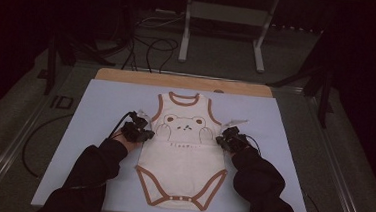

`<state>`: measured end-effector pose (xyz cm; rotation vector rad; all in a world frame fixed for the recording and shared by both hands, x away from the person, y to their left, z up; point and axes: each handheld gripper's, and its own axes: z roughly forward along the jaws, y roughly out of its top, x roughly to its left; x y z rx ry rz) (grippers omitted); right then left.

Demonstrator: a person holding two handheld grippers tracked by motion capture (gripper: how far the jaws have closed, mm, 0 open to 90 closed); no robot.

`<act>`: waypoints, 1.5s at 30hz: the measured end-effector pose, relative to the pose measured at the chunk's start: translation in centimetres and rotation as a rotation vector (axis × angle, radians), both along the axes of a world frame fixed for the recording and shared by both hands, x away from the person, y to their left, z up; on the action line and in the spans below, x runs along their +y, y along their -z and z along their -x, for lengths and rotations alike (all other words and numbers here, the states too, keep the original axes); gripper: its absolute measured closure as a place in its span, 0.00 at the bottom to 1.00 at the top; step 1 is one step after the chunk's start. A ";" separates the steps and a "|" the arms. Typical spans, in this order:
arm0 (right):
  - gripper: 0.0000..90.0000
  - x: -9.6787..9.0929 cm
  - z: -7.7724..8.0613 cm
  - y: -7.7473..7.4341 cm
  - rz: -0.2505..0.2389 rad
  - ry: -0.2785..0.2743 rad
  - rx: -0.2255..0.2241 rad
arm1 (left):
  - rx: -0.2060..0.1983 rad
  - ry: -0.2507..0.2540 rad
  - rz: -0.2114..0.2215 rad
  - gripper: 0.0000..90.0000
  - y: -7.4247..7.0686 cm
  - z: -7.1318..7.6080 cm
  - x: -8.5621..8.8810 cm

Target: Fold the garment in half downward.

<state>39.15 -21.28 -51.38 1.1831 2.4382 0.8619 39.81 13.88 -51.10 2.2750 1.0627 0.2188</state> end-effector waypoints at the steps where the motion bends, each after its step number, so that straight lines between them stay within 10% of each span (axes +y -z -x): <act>1: 1.00 0.0 0.0 0.0 0.003 -0.005 -0.001 | 0.003 0.001 0.001 0.98 0.0 0.0 0.0; 27: 1.00 -0.8 1.4 -2.9 -0.039 -0.056 -0.050 | -0.049 0.088 0.017 0.99 -2.7 1.0 1.0; 45: 1.00 -1.3 4.9 -6.0 -0.068 -0.106 -0.114 | -0.065 0.147 -0.003 0.99 -4.9 4.3 1.2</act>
